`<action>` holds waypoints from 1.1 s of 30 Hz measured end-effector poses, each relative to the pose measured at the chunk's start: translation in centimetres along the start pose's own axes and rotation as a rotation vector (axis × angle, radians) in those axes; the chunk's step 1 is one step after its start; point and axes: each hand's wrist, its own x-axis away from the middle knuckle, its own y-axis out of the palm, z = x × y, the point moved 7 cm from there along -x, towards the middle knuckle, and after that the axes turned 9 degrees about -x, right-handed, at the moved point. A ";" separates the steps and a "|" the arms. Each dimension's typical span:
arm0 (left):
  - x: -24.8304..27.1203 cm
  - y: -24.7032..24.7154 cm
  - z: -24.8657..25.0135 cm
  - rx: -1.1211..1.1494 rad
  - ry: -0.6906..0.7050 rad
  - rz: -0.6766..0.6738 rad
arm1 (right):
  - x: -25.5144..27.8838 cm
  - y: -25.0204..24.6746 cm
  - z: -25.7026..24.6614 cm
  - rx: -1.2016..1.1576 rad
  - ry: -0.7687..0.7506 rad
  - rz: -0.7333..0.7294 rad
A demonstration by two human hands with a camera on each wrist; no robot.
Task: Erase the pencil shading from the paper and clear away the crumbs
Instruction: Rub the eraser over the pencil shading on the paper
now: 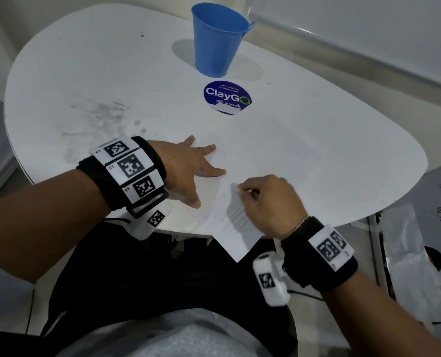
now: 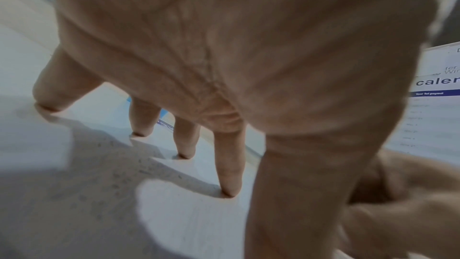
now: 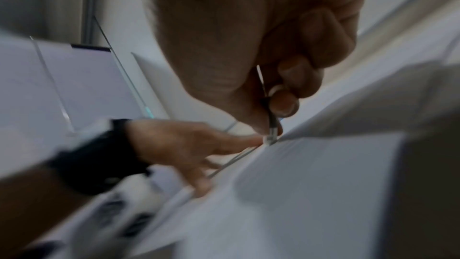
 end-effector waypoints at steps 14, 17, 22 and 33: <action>0.0 -0.1 0.0 -0.023 -0.005 0.007 | -0.7 -1.1 0.6 0.011 0.040 0.009; 0.0 -0.1 0.0 -0.030 -0.008 0.006 | -1.3 -2.3 1.8 0.034 0.087 0.092; 0.1 -0.1 0.1 -0.039 -0.014 0.008 | 0.0 -0.2 -0.3 -0.001 0.002 -0.045; 0.1 -0.1 0.1 -0.023 -0.023 0.004 | -1.1 -1.4 0.6 -0.002 0.059 0.039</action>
